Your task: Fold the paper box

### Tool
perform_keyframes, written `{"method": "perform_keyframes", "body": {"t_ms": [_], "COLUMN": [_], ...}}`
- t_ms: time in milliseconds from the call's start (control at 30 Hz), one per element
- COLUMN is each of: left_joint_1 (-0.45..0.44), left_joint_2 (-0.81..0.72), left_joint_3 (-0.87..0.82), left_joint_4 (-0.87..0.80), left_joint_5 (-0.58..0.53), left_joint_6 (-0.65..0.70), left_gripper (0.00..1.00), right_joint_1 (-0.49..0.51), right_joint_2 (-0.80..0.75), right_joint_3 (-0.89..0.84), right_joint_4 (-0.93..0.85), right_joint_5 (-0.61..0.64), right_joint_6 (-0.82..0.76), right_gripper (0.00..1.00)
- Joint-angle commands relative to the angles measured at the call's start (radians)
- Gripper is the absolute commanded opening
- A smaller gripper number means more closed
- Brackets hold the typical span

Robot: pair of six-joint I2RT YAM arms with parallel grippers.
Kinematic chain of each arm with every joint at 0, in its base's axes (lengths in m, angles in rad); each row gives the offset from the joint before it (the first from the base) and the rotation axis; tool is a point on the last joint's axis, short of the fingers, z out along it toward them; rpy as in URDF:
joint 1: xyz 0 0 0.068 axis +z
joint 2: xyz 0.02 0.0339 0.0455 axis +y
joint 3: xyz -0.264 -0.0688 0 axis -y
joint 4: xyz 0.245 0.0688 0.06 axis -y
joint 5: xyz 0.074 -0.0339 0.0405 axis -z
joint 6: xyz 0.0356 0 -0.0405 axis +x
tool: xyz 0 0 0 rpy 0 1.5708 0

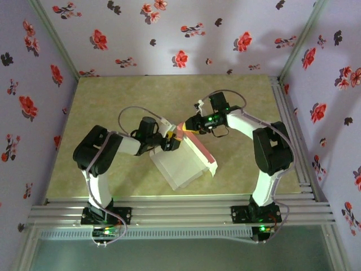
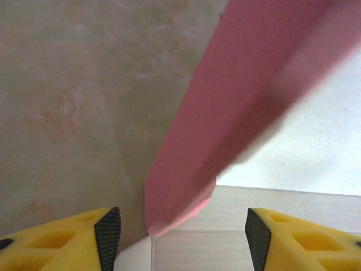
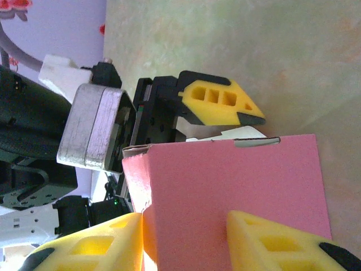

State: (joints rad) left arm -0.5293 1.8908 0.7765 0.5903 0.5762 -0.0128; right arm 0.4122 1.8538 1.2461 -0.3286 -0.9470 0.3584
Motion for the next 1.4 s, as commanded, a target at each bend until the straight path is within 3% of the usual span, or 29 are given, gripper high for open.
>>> {"method": "perform_keyframes", "body": {"t_ms": [0, 567, 800, 1000, 1367], "left_joint_1": [0.014, -0.001, -0.025, -0.033, -0.039], "left_joint_2": [-0.039, -0.011, -0.015, -0.035, -0.075], "left_joint_3": [-0.019, -0.005, 0.004, -0.005, -0.021], "left_joint_4": [0.045, -0.019, -0.034, -0.012, 0.022], "left_joint_5": [-0.031, -0.074, -0.178, -0.250, -0.260], "left_joint_6": [-0.012, 0.014, 0.012, -0.012, -0.081], "left_gripper": [0.62, 0.48, 0.37, 0.30, 0.23], "right_joint_1": [0.026, 0.026, 0.027, 0.027, 0.030], "right_joint_2": [0.030, 0.012, 0.008, 0.001, -0.006], "right_joint_3": [0.026, 0.021, 0.003, -0.009, -0.010], "right_joint_4": [-0.060, -0.003, 0.030, 0.037, 0.035], "right_joint_5": [-0.015, -0.018, 0.003, 0.015, 0.030], "right_joint_6": [-0.038, 0.043, 0.075, 0.079, 0.086], "right_gripper": [0.43, 0.45, 0.45, 0.44, 0.44]}}
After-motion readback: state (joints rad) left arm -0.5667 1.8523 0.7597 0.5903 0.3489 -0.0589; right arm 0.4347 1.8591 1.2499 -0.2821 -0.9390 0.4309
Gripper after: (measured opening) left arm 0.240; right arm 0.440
